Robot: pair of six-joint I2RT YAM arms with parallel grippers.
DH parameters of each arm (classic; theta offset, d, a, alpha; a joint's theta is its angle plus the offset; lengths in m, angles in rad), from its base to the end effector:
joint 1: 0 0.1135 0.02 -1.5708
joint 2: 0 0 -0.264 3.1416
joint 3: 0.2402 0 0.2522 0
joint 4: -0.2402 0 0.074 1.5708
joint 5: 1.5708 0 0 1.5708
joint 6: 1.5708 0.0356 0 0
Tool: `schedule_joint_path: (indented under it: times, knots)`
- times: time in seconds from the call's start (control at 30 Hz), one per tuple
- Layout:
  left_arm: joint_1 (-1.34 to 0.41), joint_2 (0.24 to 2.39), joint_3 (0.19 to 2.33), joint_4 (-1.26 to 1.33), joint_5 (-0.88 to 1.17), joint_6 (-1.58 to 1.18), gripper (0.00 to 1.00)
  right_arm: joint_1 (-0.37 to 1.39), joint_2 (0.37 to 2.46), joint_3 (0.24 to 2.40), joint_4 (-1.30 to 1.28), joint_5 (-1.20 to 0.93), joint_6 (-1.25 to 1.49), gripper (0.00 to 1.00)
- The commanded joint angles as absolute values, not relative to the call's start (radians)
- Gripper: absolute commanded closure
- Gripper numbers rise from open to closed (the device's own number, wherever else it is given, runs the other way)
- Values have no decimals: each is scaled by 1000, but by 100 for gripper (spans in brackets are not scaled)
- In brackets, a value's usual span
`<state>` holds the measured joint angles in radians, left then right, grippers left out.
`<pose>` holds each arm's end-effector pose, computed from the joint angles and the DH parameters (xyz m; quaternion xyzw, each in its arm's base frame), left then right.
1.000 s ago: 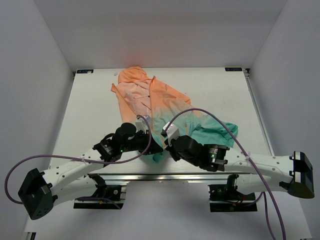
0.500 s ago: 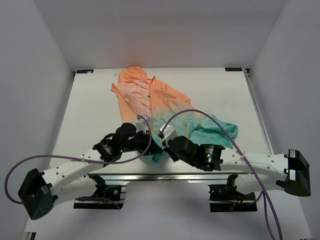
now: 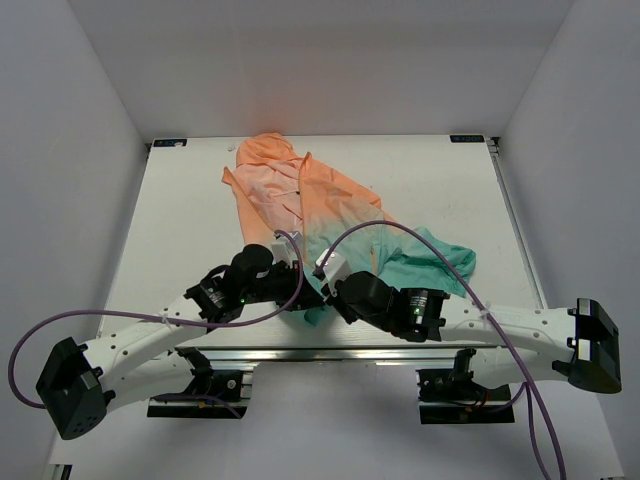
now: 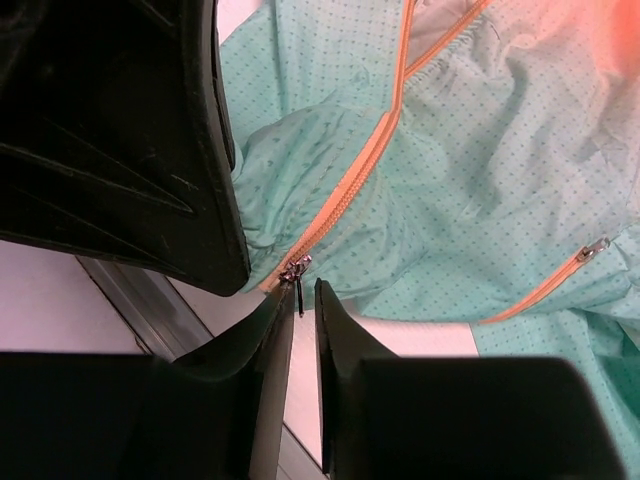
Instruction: Zip up the jacket
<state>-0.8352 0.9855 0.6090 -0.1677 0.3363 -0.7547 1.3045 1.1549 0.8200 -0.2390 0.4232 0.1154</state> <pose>0.1363 -0.1681 0.2436 0.1167 0.8548 -0.4477 0.2350 0.0809 0.2410 0.2733 -0.3978 0.7676 0.1647 0.4747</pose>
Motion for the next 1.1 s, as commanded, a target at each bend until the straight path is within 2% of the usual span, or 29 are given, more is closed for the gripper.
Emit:
schedule_joint_path:
  times: [0.0, 0.13, 0.23, 0.3, 0.33, 0.63, 0.8, 1.07]
  knots:
    - [-841, 968, 655, -166, 365, -741, 100, 1308, 1152, 819, -164, 397, 83, 79]
    - [-839, 962, 657, -169, 370, -741, 100, 1308, 1173, 827, -164, 423, 84, 80]
    - [-841, 956, 658, -175, 368, -739, 100, 1308, 1184, 831, -169, 463, 98, 87]
    - [-841, 954, 658, -179, 367, -738, 100, 1308, 1186, 834, -170, 472, 100, 98]
    - [-841, 954, 658, -186, 367, -738, 100, 1308, 1183, 836, -170, 485, 107, 100]
    - [-841, 989, 678, -339, 347, -733, 100, 1308, 1152, 874, -167, 666, 138, 100]
    - [-841, 997, 678, -413, 330, -739, 100, 1307, 1213, 966, -261, 781, 152, 100]
    - [-842, 1017, 676, -497, 333, -735, 100, 1244, 1327, 1074, -318, 816, 147, 100]
